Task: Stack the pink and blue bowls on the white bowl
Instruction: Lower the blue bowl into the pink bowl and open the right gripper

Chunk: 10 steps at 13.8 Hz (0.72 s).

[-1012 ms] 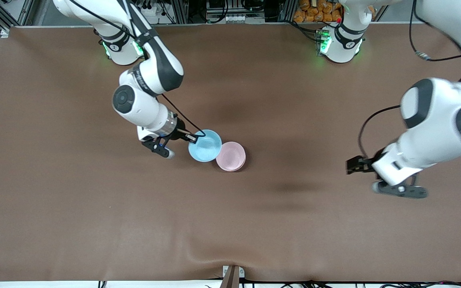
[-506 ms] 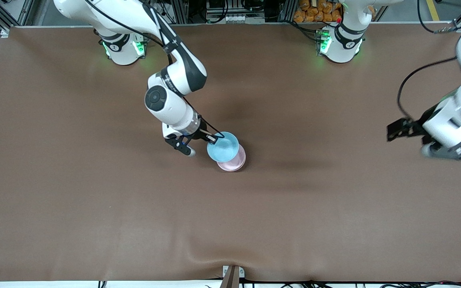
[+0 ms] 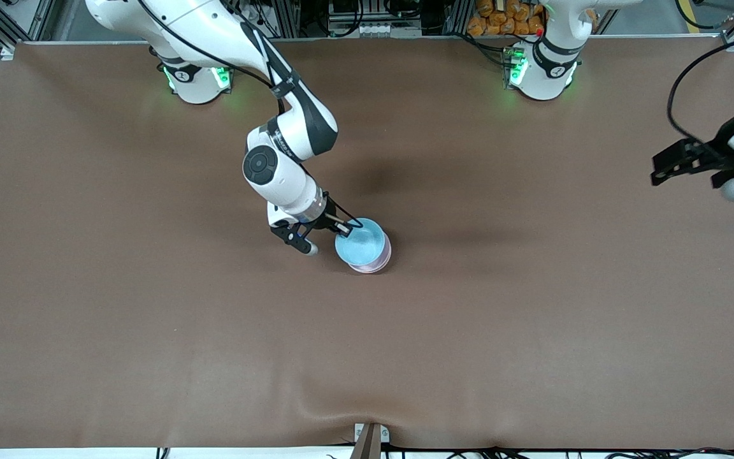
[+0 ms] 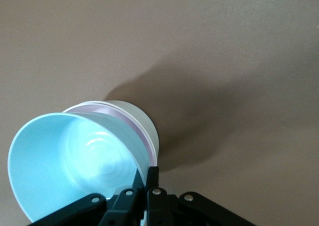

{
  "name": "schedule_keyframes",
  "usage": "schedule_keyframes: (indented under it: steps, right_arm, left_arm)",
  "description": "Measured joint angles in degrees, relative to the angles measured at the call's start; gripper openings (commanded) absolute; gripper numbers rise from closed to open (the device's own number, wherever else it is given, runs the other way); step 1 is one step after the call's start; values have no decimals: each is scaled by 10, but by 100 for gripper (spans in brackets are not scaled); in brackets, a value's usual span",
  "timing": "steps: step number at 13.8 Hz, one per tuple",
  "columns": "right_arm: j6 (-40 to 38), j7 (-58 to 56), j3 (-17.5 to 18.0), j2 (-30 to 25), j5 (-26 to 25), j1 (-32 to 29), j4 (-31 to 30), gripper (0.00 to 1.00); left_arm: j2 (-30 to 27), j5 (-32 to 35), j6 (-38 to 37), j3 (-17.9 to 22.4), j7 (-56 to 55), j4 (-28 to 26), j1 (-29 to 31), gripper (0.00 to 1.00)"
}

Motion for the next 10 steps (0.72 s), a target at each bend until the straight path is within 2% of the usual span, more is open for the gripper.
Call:
schedule_keyframes:
  steps: [2, 3, 4, 5, 10]
  right_arm:
    - [0, 1, 0, 14, 0, 1, 16, 0]
    - [0, 3, 0, 18, 0, 2, 21, 14]
    - [0, 7, 0, 21, 0, 3, 25, 83]
    - [0, 9, 0, 22, 0, 3, 26, 100]
    - [0, 11, -13, 20, -1, 3, 36, 100]
  left_arm:
    - [-18, 0, -15, 8, 0, -2, 0, 100]
    - [-30, 0, -21, 9, -2, -6, 0, 100]
    - [-42, 0, -25, 11, -5, -14, 0, 100]
    - [-52, 0, -25, 16, -5, -24, 0, 100]
    - [-56, 0, -1, 21, -3, -45, -1, 100]
